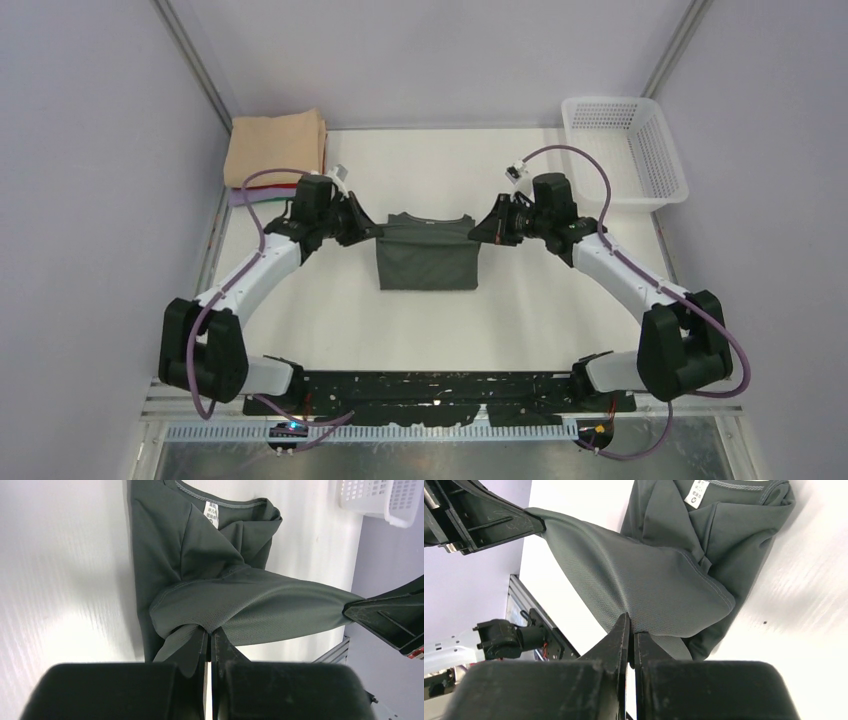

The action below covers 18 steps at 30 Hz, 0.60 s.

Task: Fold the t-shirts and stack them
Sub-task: Fold the long partially folded tshirt into a neat square

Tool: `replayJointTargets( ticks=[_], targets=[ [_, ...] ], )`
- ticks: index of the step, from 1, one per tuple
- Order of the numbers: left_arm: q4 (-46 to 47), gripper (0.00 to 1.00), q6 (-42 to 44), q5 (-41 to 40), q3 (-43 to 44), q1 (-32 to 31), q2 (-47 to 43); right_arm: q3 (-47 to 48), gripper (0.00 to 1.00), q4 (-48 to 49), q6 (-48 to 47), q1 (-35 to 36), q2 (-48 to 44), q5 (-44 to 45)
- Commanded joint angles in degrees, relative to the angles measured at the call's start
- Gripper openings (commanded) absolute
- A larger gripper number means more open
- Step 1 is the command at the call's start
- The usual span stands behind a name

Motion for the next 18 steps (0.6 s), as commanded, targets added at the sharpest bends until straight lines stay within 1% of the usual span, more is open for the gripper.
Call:
replayJointTargets(
  ticks=[1, 8, 13, 18],
  targets=[
    [3.87, 0.00, 1.58, 0.91, 5.56, 2.24, 5.15, 4.64, 0.05, 1.67, -1.56, -2.31, 3.61, 1.20],
    [4.73, 0.00, 1.66, 0.00, 11.68, 3.53, 13.78, 10.94, 0.05, 3.38, -1.69, -3.69, 13.44, 1.23],
    [3.24, 0.00, 1.67, -0.31, 18.71, 4.03, 23.01, 16.88, 0.05, 3.89, -1.42, -4.44, 21.65, 2.18],
    [2.15, 0.00, 1.21, 2.39, 26.50, 4.02, 32.02, 20.53, 0.05, 4.37, -1.24, -4.92, 26.60, 5.53]
  ],
)
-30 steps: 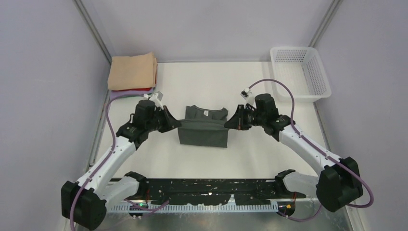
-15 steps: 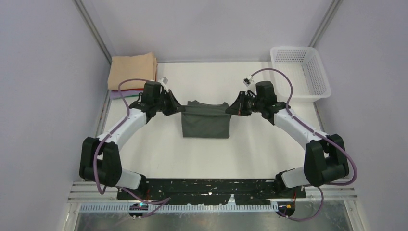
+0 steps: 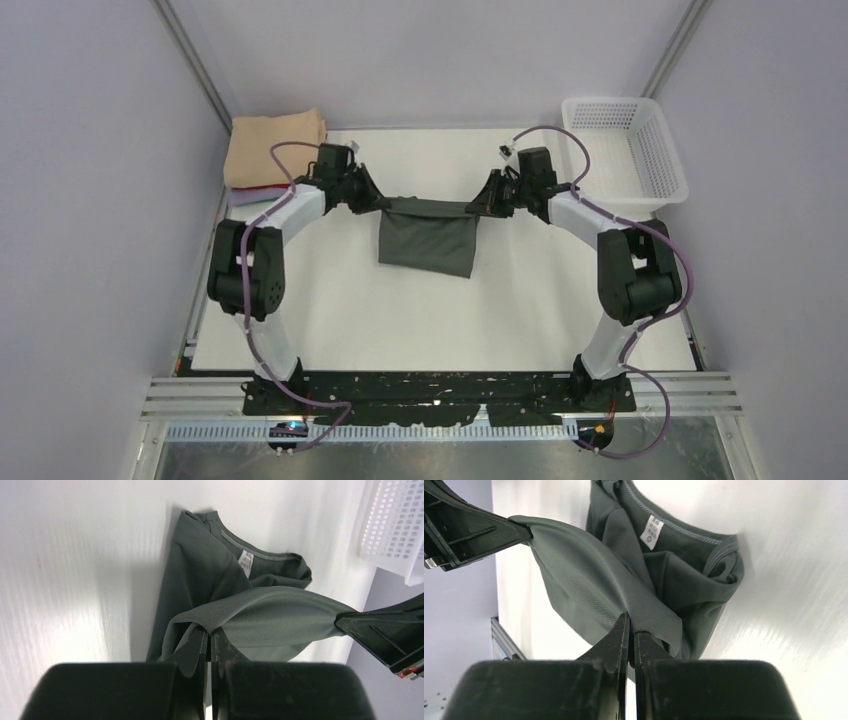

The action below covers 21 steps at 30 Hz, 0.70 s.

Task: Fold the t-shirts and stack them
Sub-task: Fold the long partially folded tshirt into a neat square

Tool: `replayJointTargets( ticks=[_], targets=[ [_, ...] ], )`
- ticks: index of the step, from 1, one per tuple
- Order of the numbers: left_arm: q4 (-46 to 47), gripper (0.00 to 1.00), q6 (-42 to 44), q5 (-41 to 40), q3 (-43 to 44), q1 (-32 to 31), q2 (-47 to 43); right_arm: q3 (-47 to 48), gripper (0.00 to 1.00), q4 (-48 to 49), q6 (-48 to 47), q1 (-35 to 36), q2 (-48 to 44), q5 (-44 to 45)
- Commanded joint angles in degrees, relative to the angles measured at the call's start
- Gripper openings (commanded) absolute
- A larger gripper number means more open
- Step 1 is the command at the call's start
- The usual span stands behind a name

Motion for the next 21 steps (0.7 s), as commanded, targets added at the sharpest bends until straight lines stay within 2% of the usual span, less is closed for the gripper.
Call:
replayJointTargets(
  ticks=[1, 7, 11, 16, 21],
  targets=[
    [0.02, 0.00, 0.91, 1.09, 7.08, 0.84, 5.79, 4.12, 0.05, 2.07, -0.77, -1.00, 2.81, 4.85],
    [0.15, 0.00, -0.28, 3.00, 13.28, 0.84, 12.36, 4.48, 0.05, 3.12, -0.48, -1.59, 5.03, 9.46],
    [0.82, 0.00, -0.51, 6.82, 15.54, 0.84, 15.31, 3.87, 0.05, 4.61, -0.14, -1.91, 5.71, 9.46],
    [4.70, 0.00, -1.42, 8.34, 13.46, 0.76, 13.36, 2.64, 0.05, 6.82, 0.25, -1.91, 3.89, 4.46],
    [6.49, 0.00, -1.21, 9.67, 11.14, 0.60, 10.17, -0.84, 0.05, 9.04, 0.77, -1.96, -0.67, 3.39]
  ],
)
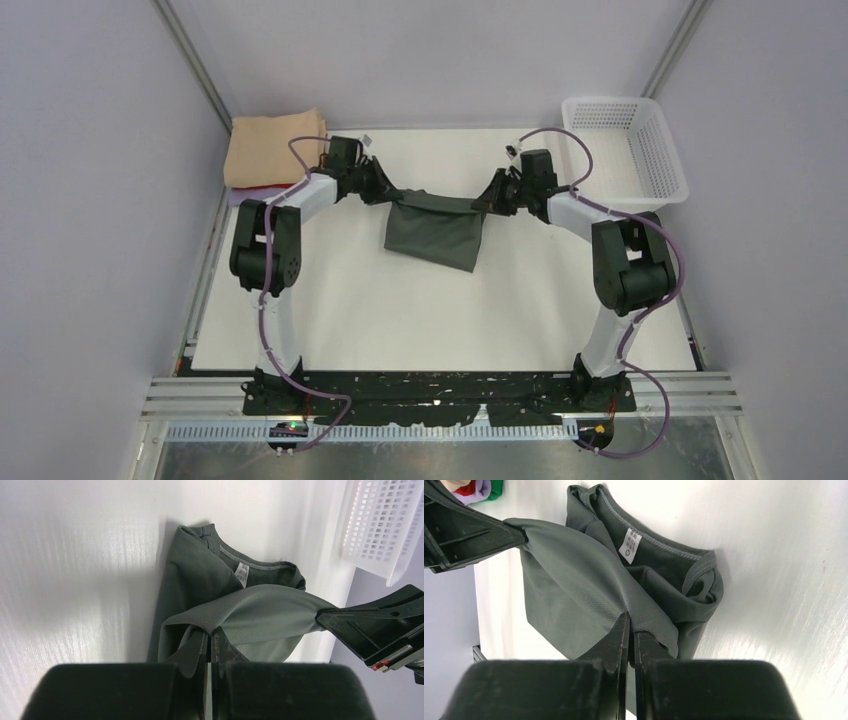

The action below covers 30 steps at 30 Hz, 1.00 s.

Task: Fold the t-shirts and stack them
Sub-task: Fold the long partially folded tshirt into a neat square

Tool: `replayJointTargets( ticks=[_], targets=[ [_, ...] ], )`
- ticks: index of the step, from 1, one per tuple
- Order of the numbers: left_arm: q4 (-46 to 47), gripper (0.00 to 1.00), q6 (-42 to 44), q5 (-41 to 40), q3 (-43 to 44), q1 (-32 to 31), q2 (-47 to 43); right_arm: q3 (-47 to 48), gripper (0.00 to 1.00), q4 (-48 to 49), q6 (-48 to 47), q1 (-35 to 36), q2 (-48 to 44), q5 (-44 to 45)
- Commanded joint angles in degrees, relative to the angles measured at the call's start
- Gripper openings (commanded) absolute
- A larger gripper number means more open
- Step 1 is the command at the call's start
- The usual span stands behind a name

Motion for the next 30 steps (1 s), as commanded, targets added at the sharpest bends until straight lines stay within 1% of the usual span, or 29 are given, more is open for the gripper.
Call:
replayJointTargets(
  ticks=[1, 6, 10, 16, 18, 20, 23, 24, 25, 26, 27, 28, 29, 30],
  targets=[
    [4.02, 0.00, -0.31, 2.59, -2.06, 0.51, -5.64, -2.56, 0.05, 3.90, 0.45, -0.25, -6.98, -1.54],
    [4.94, 0.00, -0.19, 3.23, -3.78, 0.06, -7.30, -5.97, 0.05, 3.80, 0.27, -0.31, -11.37, -0.63],
    [5.12, 0.00, -0.16, 3.18, -3.19, -0.40, -6.43, -6.96, 0.05, 3.19, 0.20, -0.79, -12.10, 0.28],
    [3.82, 0.00, -0.86, 3.39, 0.19, -0.74, -1.67, -7.34, 0.05, 3.10, 1.24, -1.41, -9.68, 2.00],
    [3.27, 0.05, -0.82, 3.78, 1.54, -0.92, -0.06, -7.21, 0.05, 2.89, 1.29, -1.61, -8.80, 2.98],
    [2.14, 0.07, -0.34, 4.84, 3.58, -1.00, 1.87, -6.91, 0.06, 2.71, 1.20, -1.91, -7.67, 3.30],
    [1.23, 0.07, -0.28, 5.20, 5.58, -1.05, 4.08, -5.60, 0.11, 2.62, 0.89, -2.59, -5.00, 2.84],
    [1.18, 0.12, -0.33, 5.34, 6.01, -1.03, 4.53, -5.19, 0.16, 2.54, 0.91, -2.78, -3.89, 2.67],
    [1.14, 0.22, -0.42, 5.52, 6.56, -1.03, 4.80, -4.30, 0.21, 2.48, 0.99, -3.08, -3.38, 2.29],
    [1.13, 0.42, -0.42, 5.87, 6.87, -1.03, 4.81, -3.36, 0.36, 2.47, 1.04, -3.20, -2.83, 2.08],
    [1.47, 0.67, -0.31, 6.77, 7.10, -1.07, 4.50, -2.88, 0.54, 1.45, 1.00, -3.34, -2.77, 1.93],
    [2.19, 0.93, -0.12, 8.05, 7.02, -1.03, 3.92, -1.99, 0.63, 0.55, 0.83, -3.33, -3.07, 1.90],
    [2.98, 0.99, -0.14, 9.28, 6.64, -1.03, 3.00, -1.76, 0.87, -0.92, 0.48, -3.33, -3.54, 2.19],
    [4.28, 1.00, -0.14, 10.21, 5.70, -1.03, 1.74, -1.78, 0.96, -1.43, 0.26, -3.37, -4.96, 2.65]
  ],
)
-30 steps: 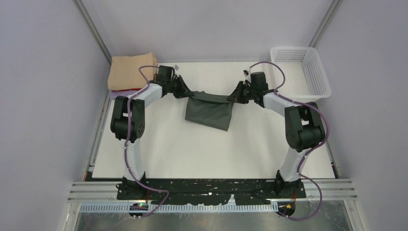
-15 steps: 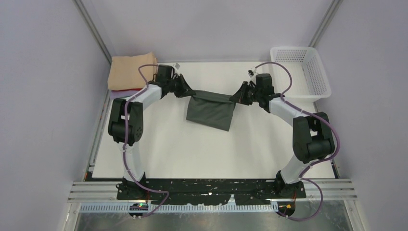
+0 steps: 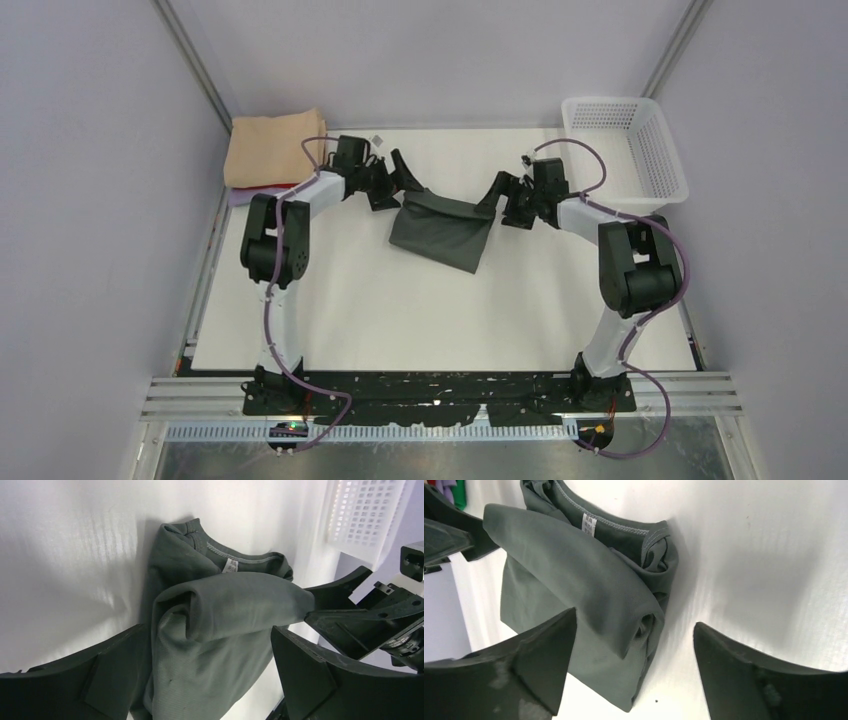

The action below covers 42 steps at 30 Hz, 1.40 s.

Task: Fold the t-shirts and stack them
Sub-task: Fold the long partially folded tshirt into a neat square, then smooth out wrinkles on the folded tshirt

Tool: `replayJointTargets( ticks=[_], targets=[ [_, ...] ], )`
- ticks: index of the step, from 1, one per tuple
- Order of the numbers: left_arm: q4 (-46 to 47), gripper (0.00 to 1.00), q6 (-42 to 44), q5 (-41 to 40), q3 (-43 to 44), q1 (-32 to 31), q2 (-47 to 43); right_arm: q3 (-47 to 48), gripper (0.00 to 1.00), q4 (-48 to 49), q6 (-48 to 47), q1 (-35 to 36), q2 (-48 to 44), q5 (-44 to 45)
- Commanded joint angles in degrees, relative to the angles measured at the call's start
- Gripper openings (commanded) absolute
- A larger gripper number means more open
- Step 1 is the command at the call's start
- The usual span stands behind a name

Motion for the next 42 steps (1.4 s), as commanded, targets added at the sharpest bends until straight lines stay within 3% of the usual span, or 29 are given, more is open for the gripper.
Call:
replayJointTargets(
  ticks=[1, 9, 14, 20, 26, 38, 42],
  targets=[
    [4.38, 0.99, 0.59, 5.47, 0.46, 0.18, -4.94, 3.68, 0.98, -2.36, -1.83, -0.39, -3.75, 1.64],
    [9.22, 1.00, 2.29, 3.80, -14.35, -1.75, -20.38, -4.10, 0.96, -4.20, -3.91, 0.74, -16.57, 2.19],
    [10.97, 1.00, 1.85, 5.04, -21.74, -4.81, -23.35, -6.57, 0.95, -1.62, -3.87, 6.59, -17.58, -2.21],
    [21.43, 1.00, -2.64, 7.46, -30.20, -6.33, -21.39, -2.08, 0.95, 1.92, -0.88, 11.74, -10.56, -4.93],
    [19.80, 1.00, -1.70, 7.10, -29.70, -5.59, -16.60, 4.76, 0.96, 3.83, -0.69, 13.28, -0.91, -5.85],
    [16.56, 1.00, 1.33, 3.07, -30.83, -5.27, -16.46, 20.02, 0.95, 4.51, 2.13, 10.70, 14.28, 8.16],
    [16.20, 0.99, 1.55, 2.88, -30.93, -5.27, -16.18, 21.69, 0.95, 3.39, 3.02, 9.81, 17.43, 7.66]
  ],
)
